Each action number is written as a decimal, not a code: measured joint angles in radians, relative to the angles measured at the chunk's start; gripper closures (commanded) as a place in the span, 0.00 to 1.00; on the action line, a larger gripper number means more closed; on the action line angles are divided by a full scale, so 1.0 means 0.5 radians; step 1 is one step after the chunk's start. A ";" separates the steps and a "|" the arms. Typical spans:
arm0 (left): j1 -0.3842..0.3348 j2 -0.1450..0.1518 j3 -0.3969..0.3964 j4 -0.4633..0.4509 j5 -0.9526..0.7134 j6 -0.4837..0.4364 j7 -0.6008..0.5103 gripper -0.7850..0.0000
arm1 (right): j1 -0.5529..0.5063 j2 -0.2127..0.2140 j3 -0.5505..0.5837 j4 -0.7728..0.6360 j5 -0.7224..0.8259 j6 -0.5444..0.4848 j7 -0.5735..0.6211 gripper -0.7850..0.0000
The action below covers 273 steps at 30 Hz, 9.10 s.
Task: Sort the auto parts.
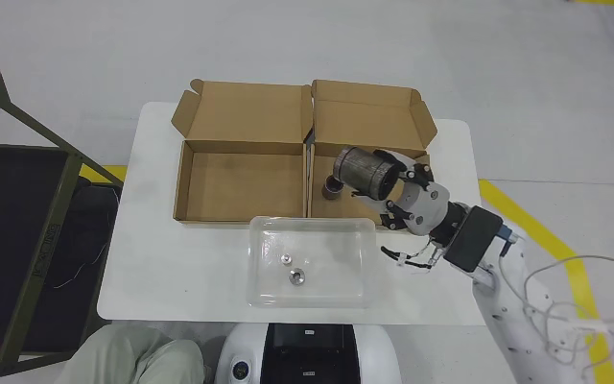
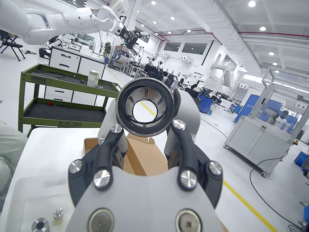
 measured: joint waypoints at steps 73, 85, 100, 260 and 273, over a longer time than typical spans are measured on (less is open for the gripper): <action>0.000 0.000 0.000 0.000 0.000 0.000 0.000 0.00 | 0.703 -0.159 -0.514 1.496 0.580 0.249 1.810 1.00; 0.000 0.000 0.000 0.000 0.000 0.000 0.000 0.00 | 0.750 -0.184 -0.588 1.527 0.571 0.259 1.851 0.24; 0.000 0.000 0.000 0.000 0.000 0.000 0.000 0.00 | 0.607 -0.125 -0.432 1.105 0.449 0.271 1.932 0.14; 0.000 0.000 0.000 0.000 0.000 0.000 0.000 0.00 | 0.614 -0.090 -1.163 0.653 0.183 -0.703 1.729 1.00; 0.000 0.000 0.000 0.000 0.000 0.000 0.000 0.00 | 0.566 -0.065 -0.969 0.553 0.223 -0.512 1.316 1.00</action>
